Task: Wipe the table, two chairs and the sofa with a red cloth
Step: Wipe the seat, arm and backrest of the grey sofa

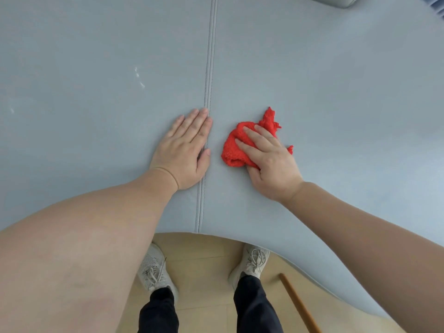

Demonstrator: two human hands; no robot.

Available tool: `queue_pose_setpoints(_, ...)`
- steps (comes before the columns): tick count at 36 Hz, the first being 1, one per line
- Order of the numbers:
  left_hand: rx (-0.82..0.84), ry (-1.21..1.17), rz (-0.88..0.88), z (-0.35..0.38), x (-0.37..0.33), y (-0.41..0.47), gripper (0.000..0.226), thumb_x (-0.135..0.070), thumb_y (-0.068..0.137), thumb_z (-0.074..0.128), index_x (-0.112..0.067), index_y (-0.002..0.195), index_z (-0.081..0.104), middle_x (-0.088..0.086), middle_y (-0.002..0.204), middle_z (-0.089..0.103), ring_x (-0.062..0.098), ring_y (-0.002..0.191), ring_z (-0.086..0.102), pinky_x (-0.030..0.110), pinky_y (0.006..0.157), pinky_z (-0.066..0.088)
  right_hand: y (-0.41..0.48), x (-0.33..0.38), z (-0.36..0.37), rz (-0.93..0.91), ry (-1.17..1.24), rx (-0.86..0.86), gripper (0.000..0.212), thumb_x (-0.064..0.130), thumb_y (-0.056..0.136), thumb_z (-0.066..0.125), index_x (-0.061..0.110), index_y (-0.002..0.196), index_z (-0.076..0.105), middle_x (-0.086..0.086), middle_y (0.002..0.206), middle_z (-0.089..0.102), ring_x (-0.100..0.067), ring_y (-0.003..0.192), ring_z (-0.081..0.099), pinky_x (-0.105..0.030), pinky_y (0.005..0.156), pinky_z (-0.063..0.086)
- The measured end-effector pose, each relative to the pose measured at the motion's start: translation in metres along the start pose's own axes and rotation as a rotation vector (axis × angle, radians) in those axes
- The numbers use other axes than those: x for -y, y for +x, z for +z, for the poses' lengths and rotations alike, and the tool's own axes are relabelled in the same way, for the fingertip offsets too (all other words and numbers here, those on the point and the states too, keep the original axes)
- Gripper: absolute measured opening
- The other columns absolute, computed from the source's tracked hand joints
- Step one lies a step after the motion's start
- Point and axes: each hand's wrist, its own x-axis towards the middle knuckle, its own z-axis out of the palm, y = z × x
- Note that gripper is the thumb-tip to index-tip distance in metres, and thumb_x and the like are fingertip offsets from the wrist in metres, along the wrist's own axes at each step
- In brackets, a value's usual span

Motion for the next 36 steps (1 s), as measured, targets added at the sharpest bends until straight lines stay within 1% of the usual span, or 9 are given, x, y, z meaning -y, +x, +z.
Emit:
queue_pose_setpoints(9,0.030,-0.011,-0.015,-0.004,-0.003,0.001,0.066,-0.034,0.088,0.030,0.001,0.144,0.034,0.017,0.153,0.029,0.030,0.142,0.026,0.038,0.117,0.009,-0.046,0.032,0.020,0.025,-0.004,-0.027,0.053,0.016,0.078,0.043,0.009,0.126,0.063,-0.015,0.138,0.053,-0.041,0.130,0.044,-0.057,0.106,0.037)
queue_pose_setpoints(13,-0.064,-0.081,-0.008,-0.016,-0.003,-0.008,0.059,-0.026,0.089,0.035,0.006,0.138,0.042,0.022,0.146,0.040,0.035,0.136,0.037,0.039,0.115,0.014,-0.072,0.048,0.032,-0.028,-0.029,-0.058,0.053,0.014,0.076,0.045,0.010,0.125,0.064,-0.013,0.139,0.053,-0.039,0.131,0.042,-0.054,0.109,0.034)
queue_pose_setpoints(16,-0.105,-0.099,-0.026,-0.027,0.004,-0.028,0.054,-0.021,0.089,0.037,0.006,0.134,0.045,0.023,0.142,0.044,0.036,0.133,0.040,0.040,0.115,0.018,-0.076,0.055,0.037,-0.019,-0.057,-0.100,0.051,0.013,0.076,0.044,0.008,0.122,0.066,-0.014,0.137,0.055,-0.039,0.130,0.042,-0.054,0.108,0.035)
queue_pose_setpoints(19,-0.091,-0.089,-0.062,-0.033,0.021,-0.054,0.051,-0.020,0.090,0.037,0.007,0.132,0.047,0.023,0.140,0.046,0.036,0.132,0.041,0.041,0.115,0.019,-0.072,0.060,0.039,-0.062,-0.100,-0.083,0.049,0.012,0.079,0.044,0.007,0.123,0.066,-0.014,0.138,0.054,-0.041,0.131,0.042,-0.057,0.107,0.035)
queue_pose_setpoints(23,-0.081,-0.059,-0.148,-0.038,0.045,-0.082,0.050,-0.020,0.090,0.036,0.007,0.131,0.049,0.023,0.139,0.048,0.036,0.130,0.042,0.042,0.113,0.022,-0.060,0.074,0.047,-0.248,-0.142,-0.024,0.039,0.018,0.088,0.048,0.009,0.122,0.065,-0.014,0.141,0.051,-0.041,0.133,0.042,-0.058,0.109,0.032)
queue_pose_setpoints(26,-0.084,-0.039,-0.255,-0.037,0.062,-0.093,0.053,-0.022,0.089,0.035,0.007,0.131,0.048,0.023,0.141,0.046,0.036,0.130,0.041,0.042,0.113,0.021,-0.046,0.071,0.050,-0.331,-0.186,0.016,0.042,0.021,0.086,0.049,0.012,0.124,0.064,-0.012,0.142,0.050,-0.039,0.134,0.040,-0.056,0.110,0.030)
queue_pose_setpoints(30,-0.077,-0.055,-0.345,-0.029,0.077,-0.099,0.057,-0.024,0.089,0.032,0.007,0.136,0.043,0.022,0.145,0.041,0.035,0.134,0.035,0.039,0.114,0.016,-0.031,0.058,0.045,-0.412,-0.171,0.059,0.043,0.017,0.085,0.049,0.015,0.124,0.064,-0.012,0.142,0.050,-0.038,0.134,0.042,-0.054,0.106,0.038)
queue_pose_setpoints(33,-0.082,-0.052,-0.339,-0.021,0.080,-0.100,0.058,-0.025,0.090,0.031,0.004,0.138,0.041,0.020,0.148,0.038,0.032,0.137,0.032,0.037,0.115,0.015,-0.010,0.052,0.037,-0.444,-0.158,0.070,0.044,0.014,0.083,0.050,0.016,0.124,0.065,-0.012,0.142,0.051,-0.037,0.133,0.043,-0.054,0.107,0.037)
queue_pose_setpoints(36,-0.085,-0.053,-0.327,-0.019,0.082,-0.101,0.058,-0.025,0.090,0.032,0.003,0.140,0.039,0.018,0.149,0.036,0.031,0.138,0.030,0.037,0.117,0.015,0.027,0.046,0.031,-0.391,-0.155,0.033,0.045,0.014,0.081,0.048,0.015,0.123,0.065,-0.014,0.140,0.052,-0.040,0.132,0.044,-0.057,0.106,0.036)
